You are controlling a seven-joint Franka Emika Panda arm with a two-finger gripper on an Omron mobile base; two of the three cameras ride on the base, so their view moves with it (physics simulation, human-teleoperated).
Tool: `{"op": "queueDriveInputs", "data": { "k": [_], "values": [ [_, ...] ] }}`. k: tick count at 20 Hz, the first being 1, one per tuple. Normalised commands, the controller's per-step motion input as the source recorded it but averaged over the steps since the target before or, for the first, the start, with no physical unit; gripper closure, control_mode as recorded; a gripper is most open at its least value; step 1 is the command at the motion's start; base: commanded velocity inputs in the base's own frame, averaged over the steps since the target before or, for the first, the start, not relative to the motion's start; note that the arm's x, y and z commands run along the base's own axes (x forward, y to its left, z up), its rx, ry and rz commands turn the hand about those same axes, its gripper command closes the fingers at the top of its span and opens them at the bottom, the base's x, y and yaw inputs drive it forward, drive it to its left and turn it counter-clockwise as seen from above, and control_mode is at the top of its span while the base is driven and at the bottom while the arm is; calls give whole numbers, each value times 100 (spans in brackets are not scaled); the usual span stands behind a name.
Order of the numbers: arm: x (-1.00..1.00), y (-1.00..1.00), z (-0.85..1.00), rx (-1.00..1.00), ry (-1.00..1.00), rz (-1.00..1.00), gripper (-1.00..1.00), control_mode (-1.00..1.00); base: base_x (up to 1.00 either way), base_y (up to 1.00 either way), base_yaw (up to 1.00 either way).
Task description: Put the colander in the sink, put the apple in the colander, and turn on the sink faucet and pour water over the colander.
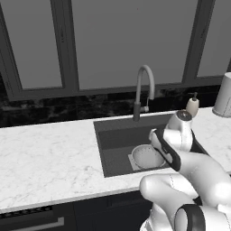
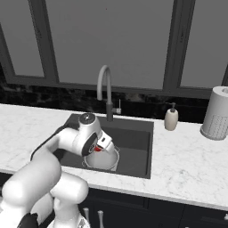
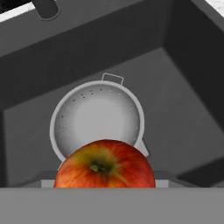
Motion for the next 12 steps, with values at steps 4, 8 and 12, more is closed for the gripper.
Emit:
{"op": "queueDriveInputs", "data": {
  "k": [4, 8, 12],
  "values": [
    [24, 0, -16, 0, 7, 0, 100, -100, 0, 0, 0],
    [24, 0, -21, 2, 2, 0, 100, -100, 0, 0, 0],
    [22, 0, -24, 2, 1, 0, 100, -100, 0, 0, 0]
  ]
}}
